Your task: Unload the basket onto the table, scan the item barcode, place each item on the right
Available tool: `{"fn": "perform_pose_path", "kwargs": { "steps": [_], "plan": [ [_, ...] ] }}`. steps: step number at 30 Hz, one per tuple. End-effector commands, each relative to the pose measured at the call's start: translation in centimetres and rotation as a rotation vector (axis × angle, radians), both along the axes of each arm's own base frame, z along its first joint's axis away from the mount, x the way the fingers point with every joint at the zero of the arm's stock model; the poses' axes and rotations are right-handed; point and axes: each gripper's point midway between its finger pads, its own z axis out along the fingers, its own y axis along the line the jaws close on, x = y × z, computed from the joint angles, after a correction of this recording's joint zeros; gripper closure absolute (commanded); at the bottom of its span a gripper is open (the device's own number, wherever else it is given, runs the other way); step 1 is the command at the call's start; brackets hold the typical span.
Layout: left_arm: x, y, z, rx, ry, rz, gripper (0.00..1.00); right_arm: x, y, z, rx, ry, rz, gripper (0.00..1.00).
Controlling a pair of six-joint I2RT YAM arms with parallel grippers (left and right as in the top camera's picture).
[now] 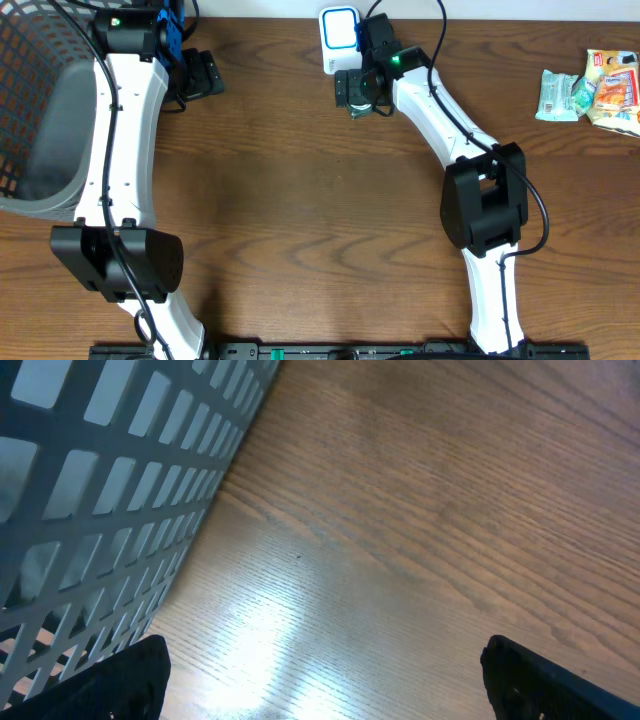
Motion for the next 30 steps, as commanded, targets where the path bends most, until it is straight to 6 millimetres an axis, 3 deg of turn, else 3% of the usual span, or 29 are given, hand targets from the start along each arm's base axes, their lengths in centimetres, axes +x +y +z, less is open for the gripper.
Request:
{"fn": "perform_pose_path", "kwargs": {
  "steps": [1,5,7,10,13,16,20,22,26,30],
  "plan": [
    [0.0,0.2,-0.6,0.013,0.018,-0.003,0.03,-0.4,0.0,-1.1,0.039,0.033,-0.129,0.15],
    [0.0,0.2,-0.6,0.013,0.018,-0.004,0.02,-0.6,0.1,-1.4,0.106,0.065,-0.269,0.25],
    [0.0,0.2,-0.6,0.013,0.018,-0.003,0.02,-0.7,1.0,-1.2,0.137,0.065,-0.283,0.36],
    [0.0,0.2,-0.6,0.013,0.018,-0.003,0.02,-0.3,2.0,-1.2,0.136,0.031,-0.278,0.41],
    [0.0,0.2,-0.6,0.013,0.018,-0.003,0.02,-0.1,3.3,-1.9,0.170,0.026,-0.310,0.41],
    [0.0,0.2,-0.6,0.013,0.018,-0.003,0.03,0.4,4.2,-3.1,0.179,0.008,-0.324,0.34],
    [0.0,0.2,-0.6,0.013,0.018,-0.003,0.02,1.4,5.3,-3.8,0.204,-0.030,-0.311,0.30],
    [0.0,0.2,-0.6,0.013,0.018,-0.003,0.02,1.8,5.6,-4.0,0.218,-0.042,-0.307,0.34],
    [0.0,0.2,-0.6,0.013,0.018,-0.003,0.02,2.0,5.7,-4.4,0.218,-0.048,-0.306,0.53],
    [0.0,0.2,-0.6,0.013,0.018,-0.003,0.02,1.3,4.5,-4.9,0.151,-0.033,-0.323,0.55]
  ]
}}
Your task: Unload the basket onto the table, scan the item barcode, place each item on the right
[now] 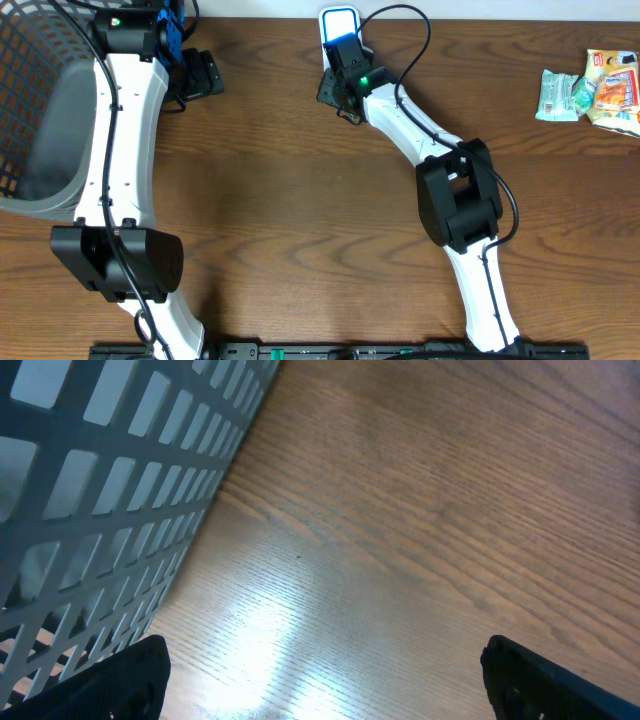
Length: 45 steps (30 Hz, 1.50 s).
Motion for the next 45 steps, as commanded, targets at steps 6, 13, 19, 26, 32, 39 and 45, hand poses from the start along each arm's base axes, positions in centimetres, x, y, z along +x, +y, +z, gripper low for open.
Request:
{"fn": "perform_pose_path", "kwargs": {
  "steps": [6,13,19,26,32,39,45],
  "plan": [
    [0.0,0.2,-0.6,0.013,0.017,-0.003,0.02,-3.8,-4.4,-2.3,-0.182,0.176,-0.054,0.59],
    [0.0,0.2,-0.6,0.013,0.017,-0.003,0.02,-7.9,-10.3,0.6,-0.414,0.287,-0.148,0.59],
    [0.0,0.2,-0.6,0.013,0.017,-0.003,0.02,-6.8,-9.7,4.6,-0.355,0.186,-0.160,0.39],
    [0.0,0.2,-0.6,0.013,0.017,-0.003,0.02,-3.3,-5.2,4.6,-0.166,0.072,-0.057,0.31],
    [0.0,0.2,-0.6,0.013,0.017,-0.003,0.02,-0.3,-3.2,3.7,-0.098,-0.030,-0.067,0.44],
    [0.0,0.2,-0.6,0.013,0.017,-0.003,0.02,0.7,-2.2,3.0,-0.077,-0.069,-0.062,0.75],
    [0.0,0.2,-0.6,0.013,0.017,-0.003,0.02,0.7,-2.0,2.2,-0.080,-0.062,-0.057,0.94]
  ]
}}
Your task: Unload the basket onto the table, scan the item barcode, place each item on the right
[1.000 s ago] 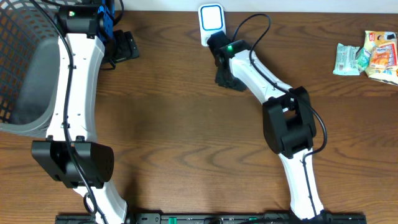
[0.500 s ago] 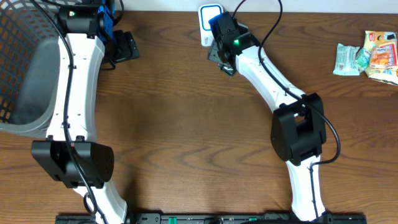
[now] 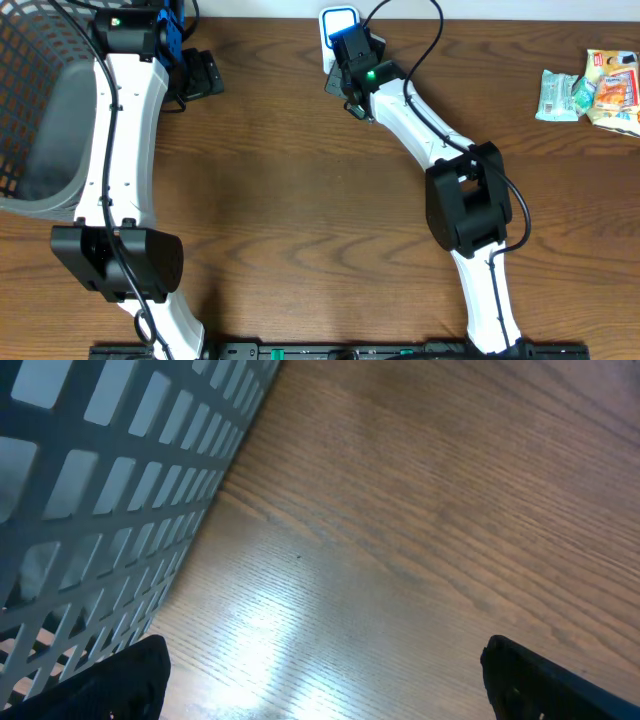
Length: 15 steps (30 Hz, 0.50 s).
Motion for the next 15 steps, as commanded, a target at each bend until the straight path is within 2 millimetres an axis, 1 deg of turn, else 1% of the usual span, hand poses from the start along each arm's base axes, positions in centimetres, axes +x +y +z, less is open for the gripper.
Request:
{"fn": "perform_pose_path", "kwargs": {
  "steps": [1,4,5,7,11,15],
  "plan": [
    [0.0,0.2,-0.6,0.013,0.018,-0.003,0.03,-0.2,0.3,-1.3,-0.016,0.012,0.006,0.95],
    [0.0,0.2,-0.6,0.013,0.018,-0.003,0.02,-0.3,0.3,-2.6,-0.026,0.032,0.007,0.99],
    [0.0,0.2,-0.6,0.013,0.018,-0.003,0.02,-0.4,0.4,-3.4,-0.032,0.045,0.008,0.99],
    [0.0,0.2,-0.6,0.013,0.018,-0.003,0.02,-0.7,0.3,-4.3,-0.044,0.061,0.009,0.99],
    [0.0,0.2,-0.6,0.013,0.018,-0.003,0.02,-1.2,-1.2,-4.8,-0.113,0.082,-0.025,0.99],
    [0.0,0.2,-0.6,0.013,0.018,-0.003,0.02,-2.2,-2.6,-4.7,-0.167,0.122,-0.044,0.99]
  ]
}}
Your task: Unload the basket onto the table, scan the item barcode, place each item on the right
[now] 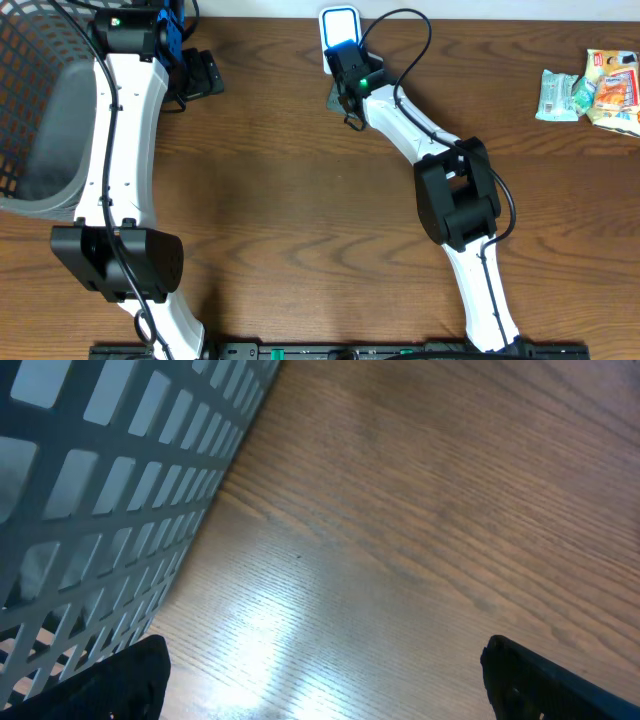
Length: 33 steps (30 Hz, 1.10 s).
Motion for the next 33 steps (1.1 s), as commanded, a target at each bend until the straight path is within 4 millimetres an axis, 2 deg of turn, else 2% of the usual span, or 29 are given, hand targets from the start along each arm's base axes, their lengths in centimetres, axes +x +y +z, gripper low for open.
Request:
{"fn": "perform_pose_path", "kwargs": {
  "steps": [1,6,10,13,16,18,20,21,22,24,26,27,30,33],
  "plan": [
    [0.0,0.2,-0.6,0.013,0.018,-0.003,0.02,-0.5,-1.6,0.5,-0.074,0.006,-0.027,0.99],
    [0.0,0.2,-0.6,0.013,0.018,-0.003,0.02,-3.8,-4.6,1.2,-0.163,0.140,-0.050,0.99],
    [0.0,0.2,-0.6,0.013,0.018,-0.003,0.02,-5.7,-9.7,3.3,-0.362,0.180,-0.150,0.99],
    [0.0,0.2,-0.6,0.013,0.018,-0.003,0.02,-5.9,-13.6,5.7,-0.516,0.133,-0.252,0.99],
    [0.0,0.2,-0.6,0.013,0.018,-0.003,0.02,-5.3,-14.8,7.3,-0.512,0.106,-0.261,0.99],
    [0.0,0.2,-0.6,0.013,0.018,-0.003,0.02,-4.7,-14.3,7.6,-0.451,0.104,-0.217,0.99],
    [0.0,0.2,-0.6,0.013,0.018,-0.003,0.02,-3.9,-11.7,7.4,-0.310,0.116,-0.095,0.96],
    [0.0,0.2,-0.6,0.013,0.018,-0.003,0.02,-3.5,-8.9,7.2,-0.180,0.122,0.012,0.92],
    [0.0,0.2,-0.6,0.013,0.018,-0.003,0.02,-3.3,-7.0,7.0,-0.091,0.123,0.076,0.86],
    [0.0,0.2,-0.6,0.013,0.018,-0.003,0.02,-3.1,-5.2,7.1,-0.002,0.114,0.120,0.73],
    [0.0,0.2,-0.6,0.013,0.018,-0.003,0.03,-2.6,-5.1,7.3,0.027,0.099,0.064,0.57],
    [0.0,0.2,-0.6,0.013,0.018,-0.003,0.02,-2.5,-5.3,7.3,0.043,0.096,0.024,0.41],
    [0.0,0.2,-0.6,0.013,0.018,-0.003,0.02,-2.3,-5.8,7.3,0.104,0.098,-0.116,0.27],
    [0.0,0.2,-0.6,0.013,0.018,-0.003,0.02,-1.7,-6.9,7.5,0.081,0.073,-0.157,0.11]
  ]
}}
